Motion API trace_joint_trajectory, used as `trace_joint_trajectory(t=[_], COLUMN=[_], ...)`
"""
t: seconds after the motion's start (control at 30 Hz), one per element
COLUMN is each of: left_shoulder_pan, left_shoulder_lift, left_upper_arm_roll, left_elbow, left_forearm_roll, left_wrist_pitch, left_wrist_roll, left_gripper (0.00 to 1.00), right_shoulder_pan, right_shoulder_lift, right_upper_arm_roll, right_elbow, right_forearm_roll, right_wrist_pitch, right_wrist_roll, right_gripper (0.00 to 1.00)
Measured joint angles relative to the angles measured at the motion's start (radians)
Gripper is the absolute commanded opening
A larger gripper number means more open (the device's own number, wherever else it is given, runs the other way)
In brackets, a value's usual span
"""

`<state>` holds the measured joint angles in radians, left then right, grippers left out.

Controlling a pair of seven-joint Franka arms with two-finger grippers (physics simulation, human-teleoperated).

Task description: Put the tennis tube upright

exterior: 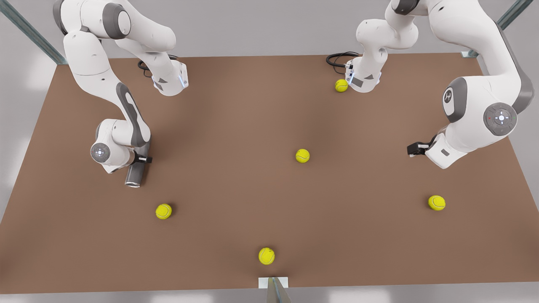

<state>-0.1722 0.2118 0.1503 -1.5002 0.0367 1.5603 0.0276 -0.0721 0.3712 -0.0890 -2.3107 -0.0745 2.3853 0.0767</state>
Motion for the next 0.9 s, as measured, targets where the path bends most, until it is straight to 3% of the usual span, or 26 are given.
trace_joint_trajectory(t=[0.07,0.1,0.6,0.9], left_shoulder_pan=[0.0,0.001,0.0,-0.001], left_shoulder_lift=[0.0,0.0,0.0,0.0], left_upper_arm_roll=[0.0,0.0,0.0,0.0], left_elbow=[0.0,0.0,0.0,0.0], left_forearm_roll=[0.0,0.0,-0.001,0.0], left_wrist_pitch=[0.0,0.0,0.0,0.0], left_wrist_roll=[0.0,0.0,-0.002,-0.001], left_gripper=[1.0,1.0,1.0,1.0], right_shoulder_pan=[-0.001,0.0,0.011,0.132], right_shoulder_lift=[0.0,0.0,-0.001,-0.015], right_upper_arm_roll=[0.0,0.0,0.0,0.0], right_elbow=[0.0,0.0,0.023,0.17], right_forearm_roll=[0.001,0.0,0.002,0.009], right_wrist_pitch=[0.0,0.0,-0.019,-0.159], right_wrist_roll=[0.0,0.0,-0.012,-0.143], right_gripper=[0.82,0.74,0.75,0.76])
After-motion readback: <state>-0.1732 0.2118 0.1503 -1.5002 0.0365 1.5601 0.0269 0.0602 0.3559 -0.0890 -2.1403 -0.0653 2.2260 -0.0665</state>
